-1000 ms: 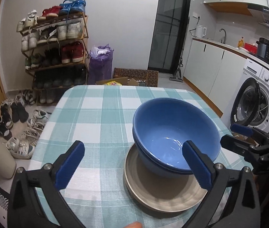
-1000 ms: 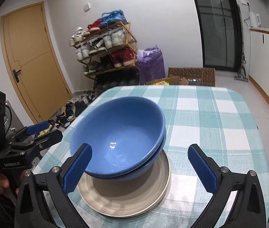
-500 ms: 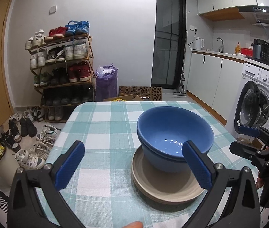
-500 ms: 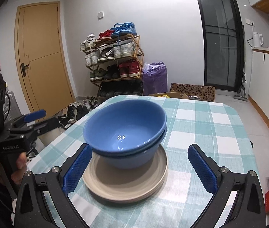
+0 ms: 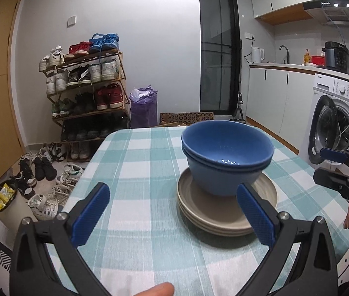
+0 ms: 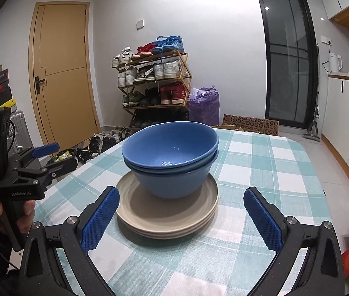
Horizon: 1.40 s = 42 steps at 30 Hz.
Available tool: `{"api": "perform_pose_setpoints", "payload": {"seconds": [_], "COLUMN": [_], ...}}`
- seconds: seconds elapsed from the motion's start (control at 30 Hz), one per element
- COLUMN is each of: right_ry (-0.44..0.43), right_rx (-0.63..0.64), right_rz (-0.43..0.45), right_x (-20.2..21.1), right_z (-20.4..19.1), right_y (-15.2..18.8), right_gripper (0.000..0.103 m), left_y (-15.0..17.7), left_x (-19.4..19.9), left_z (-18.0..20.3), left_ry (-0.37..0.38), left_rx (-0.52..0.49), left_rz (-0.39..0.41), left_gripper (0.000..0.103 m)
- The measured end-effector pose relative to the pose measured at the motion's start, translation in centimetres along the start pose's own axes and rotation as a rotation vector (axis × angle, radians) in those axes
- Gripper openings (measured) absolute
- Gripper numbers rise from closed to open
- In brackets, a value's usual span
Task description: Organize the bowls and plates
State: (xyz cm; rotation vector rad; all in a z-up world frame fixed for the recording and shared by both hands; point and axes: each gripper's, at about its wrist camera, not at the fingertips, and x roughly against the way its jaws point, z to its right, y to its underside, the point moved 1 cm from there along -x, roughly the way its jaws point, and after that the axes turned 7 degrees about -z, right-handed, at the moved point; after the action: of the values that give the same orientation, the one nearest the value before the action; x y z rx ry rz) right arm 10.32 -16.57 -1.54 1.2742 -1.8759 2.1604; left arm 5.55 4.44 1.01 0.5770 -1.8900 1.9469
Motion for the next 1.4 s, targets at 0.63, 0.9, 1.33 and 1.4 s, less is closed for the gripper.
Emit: {"api": "perform_pose_setpoints", "payload": {"seconds": [0.63,0.9,1.33,1.4], "right_ry": [0.028,0.029,0.038,0.037], "right_rx": [0.027,0.01,-0.001,0.004], "right_rz": [0.071,0.069,0.086,0.089], "right_x": [0.8,0.1,-0.1,-0.1], "right_z": [-2.1,-2.2,-1.7,-1.8], "right_y": [5.6,7.0,7.2,7.3], "right_gripper": [0.103,0.103,0.103,0.103], "left_y": [5.6,6.4,6.9,6.9], "left_x": [-0.1,0.0,-0.5,-0.5], "left_z": [0.0,0.2,0.2,0.2], "left_ry": [0.006,0.03,0.042,0.04], "left_rx": [0.029,0.03,0.024,0.022], "left_rz": [0.053,0.077,0.071,0.071], "left_gripper": [0.103,0.103,0.103,0.103]}}
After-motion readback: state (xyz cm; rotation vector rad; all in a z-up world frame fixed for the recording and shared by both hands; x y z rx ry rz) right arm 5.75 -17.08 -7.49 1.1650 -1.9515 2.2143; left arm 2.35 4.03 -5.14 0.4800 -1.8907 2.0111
